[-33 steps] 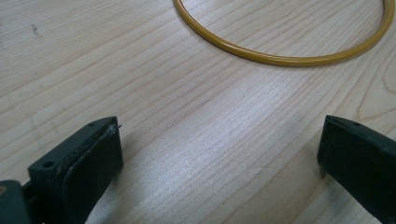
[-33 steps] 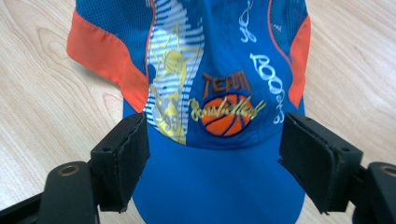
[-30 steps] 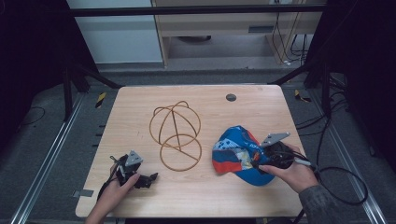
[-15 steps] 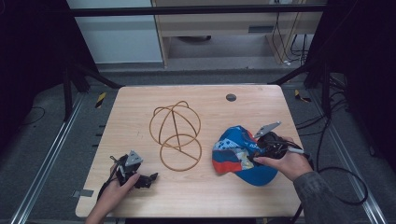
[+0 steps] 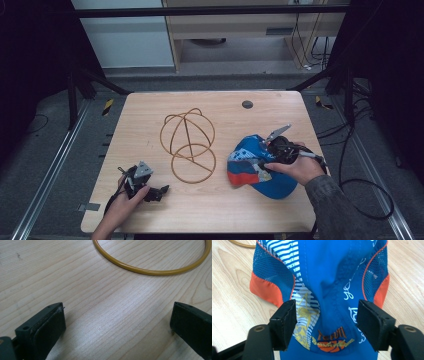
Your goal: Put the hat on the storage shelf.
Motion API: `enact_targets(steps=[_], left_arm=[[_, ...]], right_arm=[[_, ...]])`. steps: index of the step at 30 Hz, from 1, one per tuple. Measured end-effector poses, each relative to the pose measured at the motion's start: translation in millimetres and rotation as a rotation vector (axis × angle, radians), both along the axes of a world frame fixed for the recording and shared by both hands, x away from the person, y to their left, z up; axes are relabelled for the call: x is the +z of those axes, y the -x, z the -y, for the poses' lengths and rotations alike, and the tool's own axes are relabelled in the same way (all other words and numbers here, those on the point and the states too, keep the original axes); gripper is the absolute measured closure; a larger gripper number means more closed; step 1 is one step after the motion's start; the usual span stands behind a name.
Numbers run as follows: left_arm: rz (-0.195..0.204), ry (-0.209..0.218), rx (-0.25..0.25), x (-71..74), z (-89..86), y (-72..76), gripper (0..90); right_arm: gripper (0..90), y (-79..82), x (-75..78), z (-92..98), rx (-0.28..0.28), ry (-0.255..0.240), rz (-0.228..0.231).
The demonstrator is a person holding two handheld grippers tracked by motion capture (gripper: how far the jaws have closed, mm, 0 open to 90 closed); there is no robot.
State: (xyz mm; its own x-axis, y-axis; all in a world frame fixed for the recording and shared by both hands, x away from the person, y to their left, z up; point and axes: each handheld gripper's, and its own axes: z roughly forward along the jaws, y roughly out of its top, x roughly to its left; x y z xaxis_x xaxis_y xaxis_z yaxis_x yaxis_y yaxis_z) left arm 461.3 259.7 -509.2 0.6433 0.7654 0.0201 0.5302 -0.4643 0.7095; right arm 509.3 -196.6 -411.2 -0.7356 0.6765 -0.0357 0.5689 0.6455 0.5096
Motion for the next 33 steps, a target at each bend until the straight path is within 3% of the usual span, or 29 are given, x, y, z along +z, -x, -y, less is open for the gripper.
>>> enact_targets(steps=[5, 9, 12, 15, 19, 22, 33], left_arm=[[0.000, 0.000, 0.000, 0.0, 0.0, 0.0, 0.0], [0.000, 0.000, 0.000, 0.0, 0.0, 0.0, 0.0], [0.000, 0.000, 0.000, 0.0, 0.0, 0.0, 0.0], [0.000, 0.000, 0.000, 0.0, 0.0, 0.0, 0.0], [0.000, 0.000, 0.000, 0.0, 0.0, 0.0, 0.0], [0.000, 0.000, 0.000, 0.0, 0.0, 0.0, 0.0], [0.000, 0.002, 0.001, -0.1, 0.2, 0.3, 0.0]], right_arm=[[47.4, -6.5, -3.6, -3.3, 0.004, -0.017, -0.030], [76.2, -9.7, -6.7, -4.6, 0.025, -0.005, -0.067], [87.4, -10.3, -6.8, -3.4, 0.029, -0.017, -0.084], [89.4, -10.0, -1.9, -0.5, 0.030, -0.025, -0.096], [89.7, -6.4, 7.2, 1.9, 0.038, -0.031, -0.074], [89.8, -2.6, 18.8, 6.0, 0.038, -0.062, -0.054], [89.8, 8.1, 53.7, 15.0, 0.048, -0.079, 0.024]])
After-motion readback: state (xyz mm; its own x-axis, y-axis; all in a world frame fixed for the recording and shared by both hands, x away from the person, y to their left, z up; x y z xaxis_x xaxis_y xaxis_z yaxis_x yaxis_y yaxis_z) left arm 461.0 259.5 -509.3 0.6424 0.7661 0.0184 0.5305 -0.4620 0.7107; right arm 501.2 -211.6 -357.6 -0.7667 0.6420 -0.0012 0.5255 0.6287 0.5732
